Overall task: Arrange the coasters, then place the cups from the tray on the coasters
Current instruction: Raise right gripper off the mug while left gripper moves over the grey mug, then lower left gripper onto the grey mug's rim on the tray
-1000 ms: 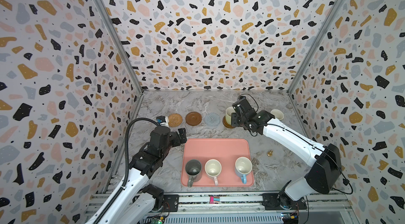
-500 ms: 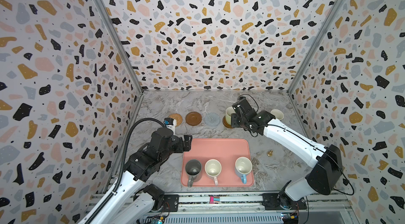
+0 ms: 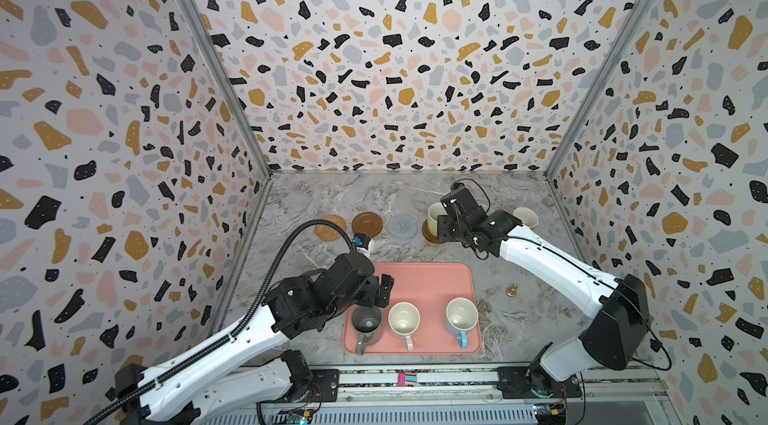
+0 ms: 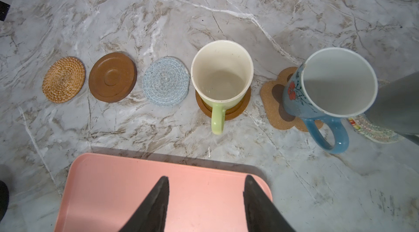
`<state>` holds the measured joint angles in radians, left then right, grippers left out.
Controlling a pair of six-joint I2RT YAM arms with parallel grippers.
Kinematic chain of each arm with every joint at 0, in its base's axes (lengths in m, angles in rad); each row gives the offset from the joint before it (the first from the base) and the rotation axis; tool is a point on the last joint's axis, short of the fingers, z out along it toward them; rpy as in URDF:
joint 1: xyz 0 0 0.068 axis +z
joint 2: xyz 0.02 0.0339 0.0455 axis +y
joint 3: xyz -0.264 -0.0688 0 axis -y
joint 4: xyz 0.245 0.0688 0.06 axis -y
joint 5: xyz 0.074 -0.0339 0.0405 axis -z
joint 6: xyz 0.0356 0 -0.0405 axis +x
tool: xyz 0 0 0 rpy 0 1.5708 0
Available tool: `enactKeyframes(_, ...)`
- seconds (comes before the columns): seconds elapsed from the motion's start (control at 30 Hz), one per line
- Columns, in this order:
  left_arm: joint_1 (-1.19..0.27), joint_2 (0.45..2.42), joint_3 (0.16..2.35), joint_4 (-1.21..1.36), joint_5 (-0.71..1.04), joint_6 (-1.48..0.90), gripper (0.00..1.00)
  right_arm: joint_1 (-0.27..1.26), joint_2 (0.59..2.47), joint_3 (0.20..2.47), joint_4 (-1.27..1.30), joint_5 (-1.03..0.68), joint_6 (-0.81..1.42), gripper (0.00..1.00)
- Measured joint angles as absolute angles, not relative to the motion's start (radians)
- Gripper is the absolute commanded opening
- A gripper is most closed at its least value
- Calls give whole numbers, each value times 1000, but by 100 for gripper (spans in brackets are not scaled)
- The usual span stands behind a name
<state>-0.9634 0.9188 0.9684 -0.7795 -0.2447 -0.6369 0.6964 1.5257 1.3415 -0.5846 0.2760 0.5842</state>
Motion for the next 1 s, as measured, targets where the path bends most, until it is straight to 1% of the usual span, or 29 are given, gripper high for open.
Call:
enactKeyframes(0.33, -1005, 947, 1022, -949, -131, -618, 91, 563, 1449, 1241, -522, 213, 536, 56)
enactKeyframes(0.53, -1023, 1016, 1056, -1082, -91, -594, 89, 501, 1402, 1204, -484, 179, 521, 56)
enactKeyframes(0.73, -1040, 1031, 1062, -1164, -66, -592, 85, 462, 1394, 1198, -466, 159, 509, 56)
enactKeyframes(1.0, -1070, 997, 992, -1169, -41, -633, 78, 447, 1357, 1190, -459, 148, 503, 56)
